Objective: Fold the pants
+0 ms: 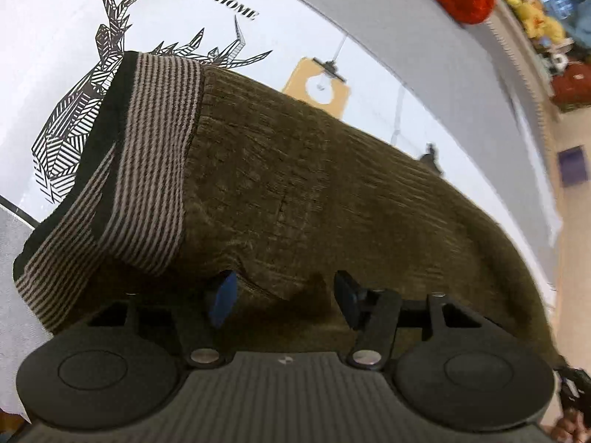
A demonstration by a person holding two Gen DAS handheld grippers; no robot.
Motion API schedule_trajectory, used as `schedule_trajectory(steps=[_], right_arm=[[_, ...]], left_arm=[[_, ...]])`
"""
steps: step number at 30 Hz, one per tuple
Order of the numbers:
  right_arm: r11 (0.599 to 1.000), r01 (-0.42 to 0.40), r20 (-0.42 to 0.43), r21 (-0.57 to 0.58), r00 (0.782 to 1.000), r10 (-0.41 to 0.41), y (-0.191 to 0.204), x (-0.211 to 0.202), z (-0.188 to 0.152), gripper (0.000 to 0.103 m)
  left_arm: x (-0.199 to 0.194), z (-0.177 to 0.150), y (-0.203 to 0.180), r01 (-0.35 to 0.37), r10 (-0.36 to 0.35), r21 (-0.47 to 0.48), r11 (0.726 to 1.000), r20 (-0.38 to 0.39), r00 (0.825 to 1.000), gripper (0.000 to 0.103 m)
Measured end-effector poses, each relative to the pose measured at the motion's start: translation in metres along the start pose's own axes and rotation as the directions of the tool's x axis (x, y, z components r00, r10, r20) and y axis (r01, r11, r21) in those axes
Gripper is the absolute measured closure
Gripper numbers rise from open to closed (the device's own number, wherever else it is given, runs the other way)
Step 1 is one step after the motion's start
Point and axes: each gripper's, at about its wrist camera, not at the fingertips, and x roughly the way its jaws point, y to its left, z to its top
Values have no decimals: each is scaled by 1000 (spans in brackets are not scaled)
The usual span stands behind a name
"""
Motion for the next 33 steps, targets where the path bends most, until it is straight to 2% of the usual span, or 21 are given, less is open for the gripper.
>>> schedule_trajectory(steps=[1,3,4,5,6,7,11,13,17,19,21,22,23,24,25,26,27,28,29,31,33], right_arm=[[1000,-3,0,7,1000,3,0,2,2,93],[1000,-8,2,17,1000,8,-3,4,5,93],[1000,-10,1,22,1000,10,-4,5,6,93],[1000,-12,-1,27,1000,12,-5,5,7,93],[999,-15,-2,29,1000,15,-7,5,7,93],[1000,-17,-3,25,1000,17,-8,4,6,93],[1000,-24,-7,7,1000,24,-10,-1,1,93],[999,-34,1,2,999,34,-11,-8,-1,94],[996,-87,61,34,995,85,-19,-37,3,95],[998,-61,27,33,998,60,-25,-45,-1,95],[1000,-23,-83,20,996,24,-32,-36,-10,95],[1000,1,-180,-11,984,-3,-34,-24,-18,95],[998,39,-285,-50,957,-52,-37,-9,-28,94],[993,82,-360,-80,927,-105,-41,3,-35,90],[988,116,-389,-98,909,-145,-44,10,-39,89],[985,139,-386,-106,907,-169,-48,13,-38,89],[984,157,-355,-87,918,-178,-54,12,-33,89],[985,170,-318,-43,932,-174,-61,9,-27,88],[983,183,-273,26,947,-169,-71,4,-19,88],[950,225,-156,219,969,-194,-98,-12,-6,87],[896,246,-78,371,969,-234,-123,-26,0,83]], left_arm=[[3,1,-7,-29,29,25,999,11,1000,40],[7,2,-16,-84,82,68,994,30,996,47],[8,3,-19,-123,120,85,989,42,992,67],[8,3,-19,-157,153,97,983,50,987,81],[8,4,-16,-158,153,96,983,52,987,85],[6,4,-13,-150,145,89,985,56,988,96],[-23,-3,-16,-137,115,152,979,143,983,100],[-51,-6,-16,-81,46,173,982,202,978,100],[-105,-8,3,-29,-28,175,984,314,949,101],[-127,-11,22,-6,-53,175,985,329,943,101],[-129,-13,38,1,-51,181,984,275,960,101],[-123,-14,42,-32,-18,206,978,238,971,100],[-115,-17,43,-77,28,231,970,208,978,100],[-107,-17,43,-143,95,251,958,191,977,100],[-104,-18,44,-201,152,270,942,192,970,96],[-104,-16,43,-233,176,277,932,214,961,85],[-110,-13,42,-245,179,267,932,251,951,77],[-118,-10,41,-245,168,239,940,301,939,58],[-130,-10,42,-229,147,213,950,341,929,47],[-138,-3,36,-193,111,186,963,376,920,42],[-134,0,25,-182,98,203,962,368,925,41]])
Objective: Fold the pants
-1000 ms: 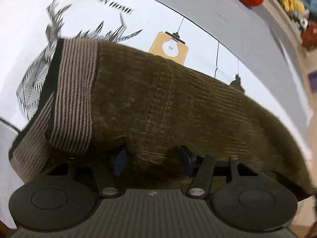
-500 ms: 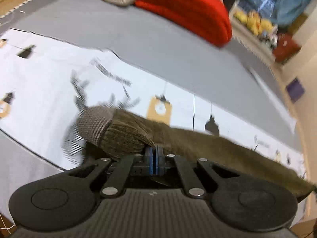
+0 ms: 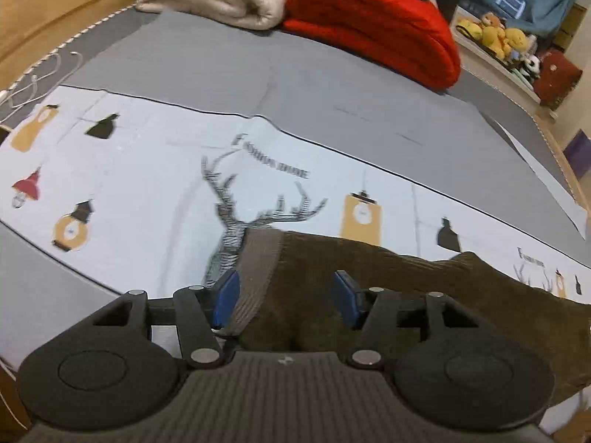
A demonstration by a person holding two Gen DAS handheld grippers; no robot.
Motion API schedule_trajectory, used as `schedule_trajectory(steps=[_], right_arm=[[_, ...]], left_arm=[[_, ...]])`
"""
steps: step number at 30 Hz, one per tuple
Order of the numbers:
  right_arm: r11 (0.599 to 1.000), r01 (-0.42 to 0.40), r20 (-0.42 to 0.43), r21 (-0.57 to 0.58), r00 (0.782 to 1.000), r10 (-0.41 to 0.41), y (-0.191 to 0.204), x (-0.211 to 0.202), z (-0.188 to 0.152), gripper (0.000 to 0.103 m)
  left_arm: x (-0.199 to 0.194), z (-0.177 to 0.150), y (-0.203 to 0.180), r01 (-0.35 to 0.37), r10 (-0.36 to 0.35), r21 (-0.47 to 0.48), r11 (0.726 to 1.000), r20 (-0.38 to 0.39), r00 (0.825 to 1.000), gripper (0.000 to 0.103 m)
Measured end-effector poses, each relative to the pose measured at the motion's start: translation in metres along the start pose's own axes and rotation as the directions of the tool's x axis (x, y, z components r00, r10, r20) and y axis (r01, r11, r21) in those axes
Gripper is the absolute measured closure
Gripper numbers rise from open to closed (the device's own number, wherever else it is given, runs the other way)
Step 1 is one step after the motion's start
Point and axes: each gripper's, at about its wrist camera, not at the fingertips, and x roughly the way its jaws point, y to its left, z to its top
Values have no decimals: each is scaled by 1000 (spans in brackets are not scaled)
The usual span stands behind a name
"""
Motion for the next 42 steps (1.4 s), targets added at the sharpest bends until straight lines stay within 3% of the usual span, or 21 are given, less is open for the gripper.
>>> schedule_trajectory(steps=[2,5,7,9,12,16,17,18,19,20,21,25,28,31,33,34,35,37,39,42], right_arm=[[996,6,8,84,1000,-6,-13,0,6,74],[988,-17,-88,151,996,31,-23,15,3,60],[983,-23,-152,182,987,52,-27,25,-3,45],[978,-38,-173,206,982,75,-27,32,-7,45],[968,-62,-188,245,976,110,-28,48,-6,45],[961,-98,-175,259,974,146,-26,59,1,52],[959,-111,-160,261,975,156,-26,59,4,55],[958,-120,-144,262,976,162,-28,57,6,65],[958,-121,-125,259,980,158,-28,55,8,74],[963,-115,-101,244,985,143,-28,53,11,81],[970,-101,-72,222,990,120,-28,49,14,94],[992,-65,6,112,998,64,-23,37,18,96],[999,17,70,-34,997,-15,-6,22,14,96],[978,107,160,-177,984,-79,13,7,6,96],[959,182,205,-216,969,-138,19,4,4,96],[952,217,205,-214,963,-173,19,8,4,96],[949,240,188,-203,961,-203,18,14,6,96],[948,268,88,-175,963,-256,10,34,7,92],[957,262,-9,-123,964,-265,-1,50,9,90],[965,253,-21,-75,967,-255,-9,55,16,81]], left_arm=[[10,2,-18,16,-16,40,999,-8,1000,39],[18,2,-47,53,-56,126,991,18,998,29],[20,-2,-68,58,-68,191,980,47,997,29],[25,-6,-84,96,-111,238,966,49,993,29],[31,-10,-101,90,-111,261,961,66,992,29],[45,-16,-115,166,-167,275,947,-19,986,34],[49,-17,-116,178,-175,282,943,-37,984,46],[53,-20,-119,177,-170,296,938,-51,984,55],[57,-22,-120,158,-148,312,937,-58,987,76],[60,-23,-120,136,-122,323,936,-64,990,89],[62,-24,-119,121,-104,329,937,-70,992,92],[67,-23,-108,112,-84,314,943,-101,991,92],[65,-22,-95,84,-50,317,945,-115,992,91],[65,-23,-76,51,-16,296,954,-122,992,89],[64,-23,-61,25,8,271,962,-121,993,80],[64,-23,-54,10,21,257,966,-120,993,68],[64,-22,-47,-6,36,240,971,-120,992,52],[66,-22,-32,-42,70,202,979,-131,989,38],[69,-22,-21,-61,86,174,983,-141,986,35],[70,-21,-11,-59,80,141,988,-149,986,35]])
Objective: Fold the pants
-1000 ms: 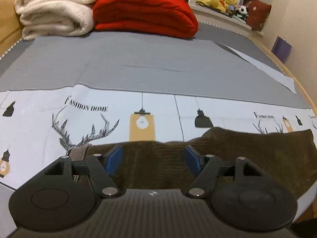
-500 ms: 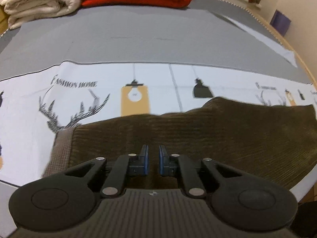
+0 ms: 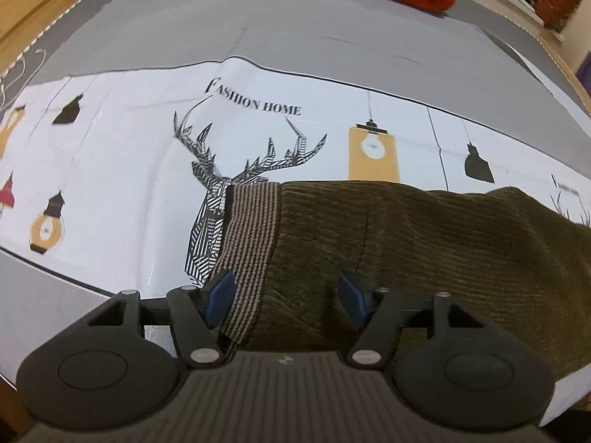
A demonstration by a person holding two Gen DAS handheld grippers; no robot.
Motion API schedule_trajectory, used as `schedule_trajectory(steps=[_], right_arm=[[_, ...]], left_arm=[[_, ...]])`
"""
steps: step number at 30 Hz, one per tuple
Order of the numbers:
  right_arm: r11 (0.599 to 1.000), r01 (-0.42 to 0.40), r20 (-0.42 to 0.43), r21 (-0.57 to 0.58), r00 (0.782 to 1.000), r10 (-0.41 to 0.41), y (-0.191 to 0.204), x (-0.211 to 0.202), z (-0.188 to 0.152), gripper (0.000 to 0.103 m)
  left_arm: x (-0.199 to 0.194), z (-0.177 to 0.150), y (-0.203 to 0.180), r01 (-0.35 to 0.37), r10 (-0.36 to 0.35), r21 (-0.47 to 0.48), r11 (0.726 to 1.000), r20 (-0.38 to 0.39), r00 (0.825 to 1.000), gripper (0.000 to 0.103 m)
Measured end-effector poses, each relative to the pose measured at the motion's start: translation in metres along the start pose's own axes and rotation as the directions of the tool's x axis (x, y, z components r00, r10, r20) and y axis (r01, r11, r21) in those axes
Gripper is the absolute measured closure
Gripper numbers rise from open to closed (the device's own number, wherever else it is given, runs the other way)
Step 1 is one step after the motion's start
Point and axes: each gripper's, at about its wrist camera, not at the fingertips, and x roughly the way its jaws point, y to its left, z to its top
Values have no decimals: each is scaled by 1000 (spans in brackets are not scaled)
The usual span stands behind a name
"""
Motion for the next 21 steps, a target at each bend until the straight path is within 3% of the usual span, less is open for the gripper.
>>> schedule_trajectory(steps=[3,6,9,13,15,16,17,21], right_arm=[[1000,1,24,4,1000,-1,-3,0,5,72],[1000,1,44,8,999,-1,-7,1,9,72],[1000,-9,78,2,997,9,-9,-7,6,86],[997,-45,169,-57,984,54,-3,-28,4,90],[997,-55,251,-57,966,68,-1,-42,4,91],[997,-60,284,-57,956,73,0,-48,4,91],[997,-57,312,-61,947,73,2,-53,4,91],[995,-26,350,-97,935,58,11,-58,4,91]], left_arm=[[1,1,2,-11,11,-21,1000,-1,1000,33],[1,5,-4,-82,82,-13,997,22,996,26],[3,7,-4,-118,118,-1,993,31,993,21],[20,2,0,-89,89,-17,996,-40,995,21],[21,0,-2,-115,116,34,993,-31,993,51],[15,0,-3,-133,134,74,988,-1,991,73],[6,0,-2,-115,112,92,989,34,993,81],[-32,-4,7,-56,45,96,994,115,992,89]])
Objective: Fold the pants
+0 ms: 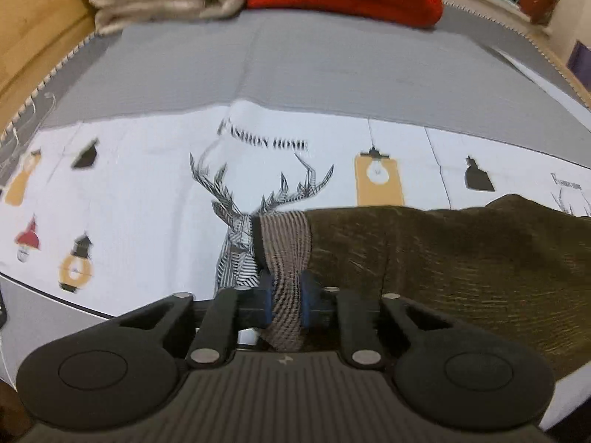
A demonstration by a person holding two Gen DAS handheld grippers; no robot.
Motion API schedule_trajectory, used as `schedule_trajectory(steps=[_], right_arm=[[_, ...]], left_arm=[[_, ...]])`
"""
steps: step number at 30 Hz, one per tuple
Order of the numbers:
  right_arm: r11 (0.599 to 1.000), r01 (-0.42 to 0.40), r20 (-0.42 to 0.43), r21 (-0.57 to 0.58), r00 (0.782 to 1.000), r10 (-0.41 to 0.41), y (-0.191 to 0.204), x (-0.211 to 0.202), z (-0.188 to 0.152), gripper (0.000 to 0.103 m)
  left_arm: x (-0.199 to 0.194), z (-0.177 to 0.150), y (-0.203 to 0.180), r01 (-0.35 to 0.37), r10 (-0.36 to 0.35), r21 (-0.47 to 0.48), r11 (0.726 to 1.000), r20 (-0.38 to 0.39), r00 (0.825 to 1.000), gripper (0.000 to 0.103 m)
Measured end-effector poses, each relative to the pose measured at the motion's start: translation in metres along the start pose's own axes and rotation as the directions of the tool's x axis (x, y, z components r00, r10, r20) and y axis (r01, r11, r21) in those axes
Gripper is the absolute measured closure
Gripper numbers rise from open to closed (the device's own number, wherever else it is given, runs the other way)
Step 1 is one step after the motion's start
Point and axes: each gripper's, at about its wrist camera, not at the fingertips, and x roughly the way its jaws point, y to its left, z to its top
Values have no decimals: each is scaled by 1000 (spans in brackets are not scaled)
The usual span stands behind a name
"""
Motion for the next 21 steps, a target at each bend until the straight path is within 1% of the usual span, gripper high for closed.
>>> schedule_trajectory(steps=[1,2,3,4,5,6,7,8,9,10,11,12,13,14,15,16,17,18,19,20,21], right_arm=[[1000,10,-9,1,1000,-10,0,2,0,91],[1000,24,-33,7,999,-24,-1,7,-1,91],[999,45,-57,11,997,-44,-2,11,-3,91],[997,79,-102,8,992,-78,-4,20,-7,90],[993,114,-158,0,981,-113,-6,29,-11,89],[988,152,-217,-3,965,-149,-9,38,-15,88],[981,191,-254,10,950,-183,-14,43,-19,86],[977,212,-264,34,945,-196,-18,43,-20,83],[973,224,-249,57,947,-203,-20,39,-18,83],[972,229,-216,57,953,-212,-20,34,-15,82],[972,228,-168,50,962,-217,-17,27,-12,82],[975,216,-110,41,971,-211,-14,19,-9,82],[980,196,-48,26,980,-194,-11,11,-6,82],[984,178,0,8,984,-178,-6,4,-6,82],[989,145,42,-15,989,-144,-2,-2,-5,82],[995,98,56,-31,994,-96,2,-5,-5,81],[998,44,47,-51,998,-42,5,-5,-7,81],[997,-15,11,-71,1000,16,9,-1,-9,77],[994,-70,-55,-83,996,65,13,7,-14,73],[991,-110,-138,-74,986,99,14,16,-18,72],[990,-132,-240,-52,964,116,14,29,-26,71]], left_arm=[[-1,-4,2,8,-8,3,1000,-10,1000,88],[4,-8,2,9,-8,20,1000,-42,999,88],[13,-14,0,1,4,62,998,-86,996,87],[22,-20,-4,-8,22,109,994,-122,992,86],[26,-24,-8,-21,42,148,989,-136,990,82],[28,-25,-10,-46,68,169,984,-126,990,77],[23,-25,-10,-62,79,166,984,-98,992,71],[15,-23,-10,-69,79,153,986,-54,995,69],[6,-20,-11,-72,72,142,987,5,997,67],[-5,-17,-13,-61,51,136,989,74,996,62],[-14,-15,-15,-28,10,137,990,133,991,61],[-19,-13,-19,23,-47,142,990,168,985,61],[-18,-13,-24,78,-104,152,985,171,980,61],[-14,-13,-29,115,-140,165,980,148,979,61],[-5,-16,-35,131,-151,184,974,102,983,62],[10,-20,-41,120,-127,213,970,24,992,62],[29,-27,-44,94,-77,249,964,-78,994,62],[49,-37,-48,67,-10,305,950,-184,983,63],[59,-48,-54,56,35,391,918,-223,974,65],[58,-51,-60,46,52,446,894,-205,977,65],[54,-48,-61,37,56,441,897,-195,979,65]])
